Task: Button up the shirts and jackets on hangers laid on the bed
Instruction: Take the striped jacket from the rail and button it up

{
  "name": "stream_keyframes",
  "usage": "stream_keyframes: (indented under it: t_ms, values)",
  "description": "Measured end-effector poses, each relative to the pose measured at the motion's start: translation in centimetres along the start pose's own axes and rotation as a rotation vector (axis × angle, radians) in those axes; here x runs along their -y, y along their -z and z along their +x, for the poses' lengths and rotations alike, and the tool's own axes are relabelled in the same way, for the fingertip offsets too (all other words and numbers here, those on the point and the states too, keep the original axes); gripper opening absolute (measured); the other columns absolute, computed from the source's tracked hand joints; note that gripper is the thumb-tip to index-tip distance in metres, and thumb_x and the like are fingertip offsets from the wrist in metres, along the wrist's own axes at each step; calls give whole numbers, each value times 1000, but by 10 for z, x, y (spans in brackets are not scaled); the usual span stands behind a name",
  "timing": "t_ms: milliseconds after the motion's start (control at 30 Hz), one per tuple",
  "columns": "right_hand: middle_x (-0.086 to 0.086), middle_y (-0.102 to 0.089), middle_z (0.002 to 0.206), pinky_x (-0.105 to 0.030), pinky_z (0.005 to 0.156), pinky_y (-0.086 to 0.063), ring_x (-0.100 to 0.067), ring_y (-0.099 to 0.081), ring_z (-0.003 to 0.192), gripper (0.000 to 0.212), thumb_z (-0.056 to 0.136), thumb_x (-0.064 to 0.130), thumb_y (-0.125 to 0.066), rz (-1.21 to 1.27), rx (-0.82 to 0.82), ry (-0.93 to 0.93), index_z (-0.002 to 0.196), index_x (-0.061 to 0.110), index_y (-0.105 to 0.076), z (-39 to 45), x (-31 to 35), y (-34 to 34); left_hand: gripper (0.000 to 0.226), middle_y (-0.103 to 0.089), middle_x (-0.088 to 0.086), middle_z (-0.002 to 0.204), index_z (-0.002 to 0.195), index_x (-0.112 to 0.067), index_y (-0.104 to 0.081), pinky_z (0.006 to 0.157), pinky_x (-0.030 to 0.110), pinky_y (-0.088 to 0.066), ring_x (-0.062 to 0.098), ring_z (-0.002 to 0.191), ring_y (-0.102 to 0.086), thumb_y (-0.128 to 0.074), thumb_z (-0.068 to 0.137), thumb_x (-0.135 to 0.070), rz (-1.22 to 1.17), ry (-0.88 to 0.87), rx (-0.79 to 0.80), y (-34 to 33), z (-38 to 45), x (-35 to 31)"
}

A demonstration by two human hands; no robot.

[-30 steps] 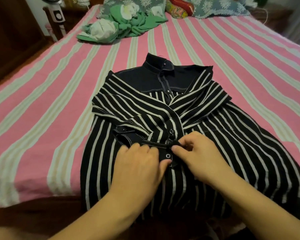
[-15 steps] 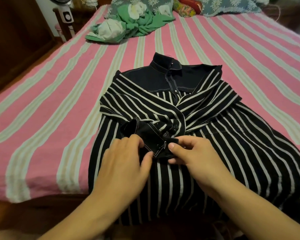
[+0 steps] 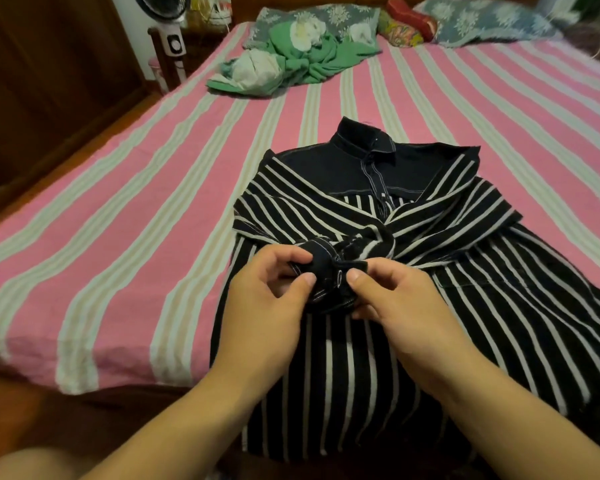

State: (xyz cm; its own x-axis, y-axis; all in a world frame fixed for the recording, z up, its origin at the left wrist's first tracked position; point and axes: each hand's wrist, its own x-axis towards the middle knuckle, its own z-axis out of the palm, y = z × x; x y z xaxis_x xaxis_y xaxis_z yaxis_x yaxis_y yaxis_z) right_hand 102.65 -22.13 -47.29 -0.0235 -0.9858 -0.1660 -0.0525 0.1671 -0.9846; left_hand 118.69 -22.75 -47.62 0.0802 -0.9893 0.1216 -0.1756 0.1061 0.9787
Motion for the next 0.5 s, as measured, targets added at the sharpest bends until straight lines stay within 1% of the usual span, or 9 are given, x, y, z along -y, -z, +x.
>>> stream_keyframes:
  t_ms: [67, 100, 167, 233, 300, 400, 500]
  values:
    - [1, -75, 85, -29, 74, -57, -17, -70, 82, 25, 101, 22, -58, -23, 11, 39, 84, 22, -75, 0, 5, -3, 25, -75, 0, 92, 91, -23, -73, 86, 41, -60, 19, 89, -73, -71, 89, 2, -153, 36, -24, 3, 1, -2]
    - [0, -75, 87, -30, 75, -58, -19, -71, 85, 24, 101, 22, -57, -19, 25, 41, 86, 21, -76, 0, 6, -5, 26, -76, 3, 92, 92, -21, -74, 88, 45, -60, 22, 91, -73, -71, 87, 4, -229, 66, -29, 4, 1, -3]
    - [-2, -76, 91, -31, 76, -58, -19, -72, 89, 23, 102, 22, -57, 1, 56, 23, 91, 19, -77, -2, 5, -8, 28, -77, 4, 96, 99, -15, -74, 89, 41, -59, 21, 93, -75, -72, 84, 8, -297, 121, 2, 5, -2, -4]
    - [-6, -76, 93, -29, 75, -57, -19, -72, 89, 23, 101, 20, -57, 50, 81, -11, 93, 16, -78, -3, 2, -9, 34, -78, 2, 97, 104, -16, -74, 87, 34, -59, 18, 94, -75, -74, 82, 9, -252, 117, 33, 7, -5, -5]
    - [-10, -76, 96, -27, 74, -55, -18, -70, 89, 24, 101, 19, -57, 100, 105, -44, 94, 12, -78, -5, 1, -10, 35, -78, 0, 97, 104, -20, -75, 85, 31, -58, 16, 94, -75, -75, 82, 7, -197, 103, 37, 10, -7, -4]
    - [-14, -75, 98, -28, 74, -55, -19, -70, 89, 24, 101, 20, -57, 116, 114, -54, 95, 10, -78, -4, 1, -10, 28, -78, -3, 93, 97, -24, -76, 82, 28, -57, 13, 90, -74, -77, 84, 1, -118, 104, 39, 11, -8, -2]
    - [-14, -75, 97, -28, 75, -55, -18, -69, 88, 24, 101, 20, -58, 111, 107, -51, 94, 10, -78, -4, 1, -10, 24, -77, 0, 88, 88, -22, -73, 78, 28, -55, 15, 85, -73, -77, 83, 1, -88, 104, 46, 12, -8, -1]
